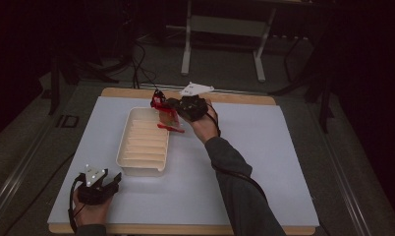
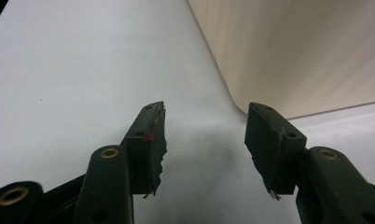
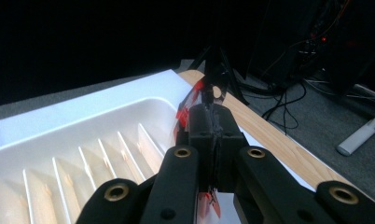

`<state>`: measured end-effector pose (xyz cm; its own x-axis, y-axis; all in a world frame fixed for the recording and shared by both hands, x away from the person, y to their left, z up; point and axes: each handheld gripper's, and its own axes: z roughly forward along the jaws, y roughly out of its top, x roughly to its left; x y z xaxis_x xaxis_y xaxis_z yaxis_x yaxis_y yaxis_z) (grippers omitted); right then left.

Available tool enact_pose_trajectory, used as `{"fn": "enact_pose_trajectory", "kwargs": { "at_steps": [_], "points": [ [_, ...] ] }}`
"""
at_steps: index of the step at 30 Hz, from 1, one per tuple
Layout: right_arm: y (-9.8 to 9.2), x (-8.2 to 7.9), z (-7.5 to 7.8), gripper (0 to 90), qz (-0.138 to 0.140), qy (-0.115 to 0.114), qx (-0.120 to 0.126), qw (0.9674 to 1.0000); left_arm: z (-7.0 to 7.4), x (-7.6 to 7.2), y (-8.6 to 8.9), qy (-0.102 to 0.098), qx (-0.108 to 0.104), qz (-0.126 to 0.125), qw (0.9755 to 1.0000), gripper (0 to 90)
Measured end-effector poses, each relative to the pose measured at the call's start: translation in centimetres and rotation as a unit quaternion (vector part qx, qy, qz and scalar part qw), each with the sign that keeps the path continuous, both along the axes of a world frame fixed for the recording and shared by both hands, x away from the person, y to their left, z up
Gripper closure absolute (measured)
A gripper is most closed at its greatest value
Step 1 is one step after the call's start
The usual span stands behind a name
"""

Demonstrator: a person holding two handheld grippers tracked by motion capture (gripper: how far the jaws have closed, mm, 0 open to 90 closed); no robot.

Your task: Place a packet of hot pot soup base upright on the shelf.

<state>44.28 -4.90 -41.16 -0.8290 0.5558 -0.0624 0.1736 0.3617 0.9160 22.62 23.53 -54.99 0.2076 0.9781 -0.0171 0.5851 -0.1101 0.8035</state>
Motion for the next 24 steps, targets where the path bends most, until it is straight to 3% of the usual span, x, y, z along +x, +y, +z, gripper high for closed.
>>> {"fn": "enact_pose_trajectory", "kwargs": {
  "at_steps": [9, 24],
  "points": [
    [1.6, 0.1, -0.2, 89.4, -0.007, 0.002, 0.009, 0.9999, 0.0, -0.1, 0.0, -0.002, 0.000, -0.001, 1.0000, 47.6],
    [5.3, -1.1, -2.1, 89.2, 0.021, 0.033, 0.025, 0.9989, 0.0, -0.1, 0.1, -0.003, -0.001, -0.001, 1.0000, 47.6]
  ]
}}
